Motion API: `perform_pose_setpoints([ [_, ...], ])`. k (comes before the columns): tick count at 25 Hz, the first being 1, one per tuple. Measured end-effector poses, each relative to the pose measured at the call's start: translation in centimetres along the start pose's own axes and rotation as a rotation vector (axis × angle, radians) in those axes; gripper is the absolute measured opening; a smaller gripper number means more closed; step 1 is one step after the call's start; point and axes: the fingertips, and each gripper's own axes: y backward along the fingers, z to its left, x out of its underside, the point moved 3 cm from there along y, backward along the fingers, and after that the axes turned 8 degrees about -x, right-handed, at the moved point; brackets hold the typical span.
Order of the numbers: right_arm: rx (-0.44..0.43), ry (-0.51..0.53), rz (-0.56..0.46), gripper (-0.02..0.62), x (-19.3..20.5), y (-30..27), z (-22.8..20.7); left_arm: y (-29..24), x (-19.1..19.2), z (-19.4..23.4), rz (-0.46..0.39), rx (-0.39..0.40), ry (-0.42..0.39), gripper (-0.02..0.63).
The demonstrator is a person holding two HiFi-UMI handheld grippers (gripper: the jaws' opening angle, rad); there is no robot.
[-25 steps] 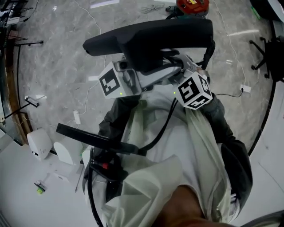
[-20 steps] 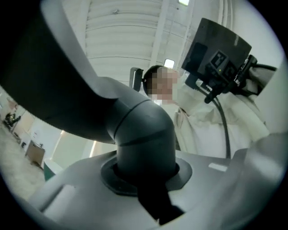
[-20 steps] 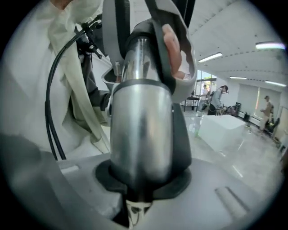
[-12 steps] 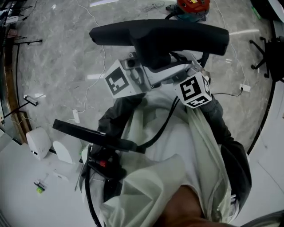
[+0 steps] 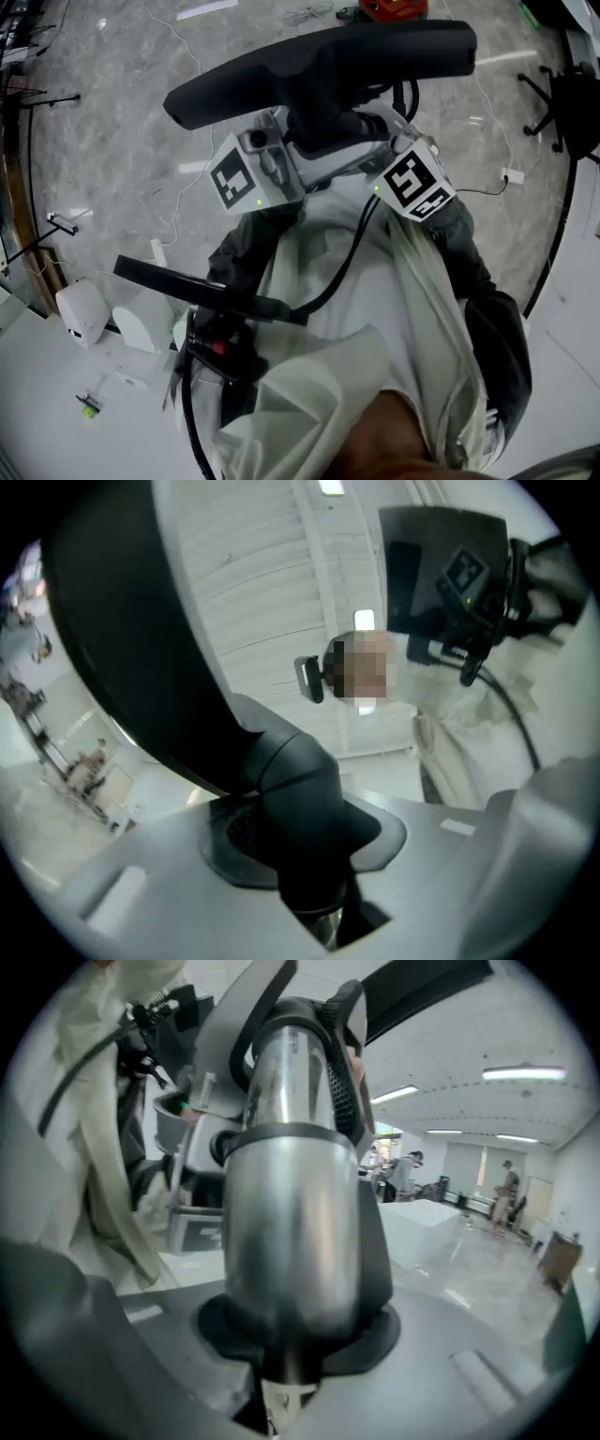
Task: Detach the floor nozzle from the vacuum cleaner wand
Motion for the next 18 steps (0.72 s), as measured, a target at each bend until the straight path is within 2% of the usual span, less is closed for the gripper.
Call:
perform_pose_setpoints([
  [3, 0.24, -0.042, 0.08, 0.121, 0.2, -0.4, -2.0, 0.3, 0.1, 1.9, 0.008, -0.227, -0.058, 0.14],
  [5, 0.31, -0.02, 0.142, 0.123, 0.8, -0.4, -2.6, 0.9, 0.3, 1.9, 0.018, -0.264, -0.071, 0.135],
  [6, 0.296, 0.001, 0.163, 0.123, 1.1, -0.4, -2.4, 1.1, 0.5, 1.6, 0.027, -0.24, -0.07, 0.135],
  [8, 0.161, 0.048, 0.19, 0.123, 1.7, -0.2, -1.3, 1.5, 1.2, 0.4, 0.074, -0.114, -0.04, 0.137],
  [11, -0.171, 0.122, 0.254, 0.124, 3.1, 0.5, 1.0, 1.4, 2.6, -1.7, 0.137, 0.157, 0.014, 0.135],
  [12, -0.244, 0.141, 0.276, 0.126, 3.4, 0.7, 1.3, 1.2, 2.9, -2.1, 0.13, 0.205, 0.027, 0.133],
  [13, -0.273, 0.149, 0.285, 0.126, 3.4, 0.7, 1.4, 1.0, 3.0, -2.1, 0.108, 0.21, 0.033, 0.132],
  [14, -0.255, 0.145, 0.283, 0.126, 3.4, 0.5, 1.1, 0.9, 3.0, -1.9, 0.078, 0.179, 0.029, 0.132],
  [15, -0.199, 0.127, 0.272, 0.126, 3.3, 0.2, 0.7, 0.8, 3.0, -1.5, 0.054, 0.127, 0.013, 0.129],
  [18, 0.068, 0.036, 0.237, 0.127, 3.5, -0.2, -1.3, 0.5, 3.7, -0.2, 0.057, -0.047, -0.06, 0.127],
])
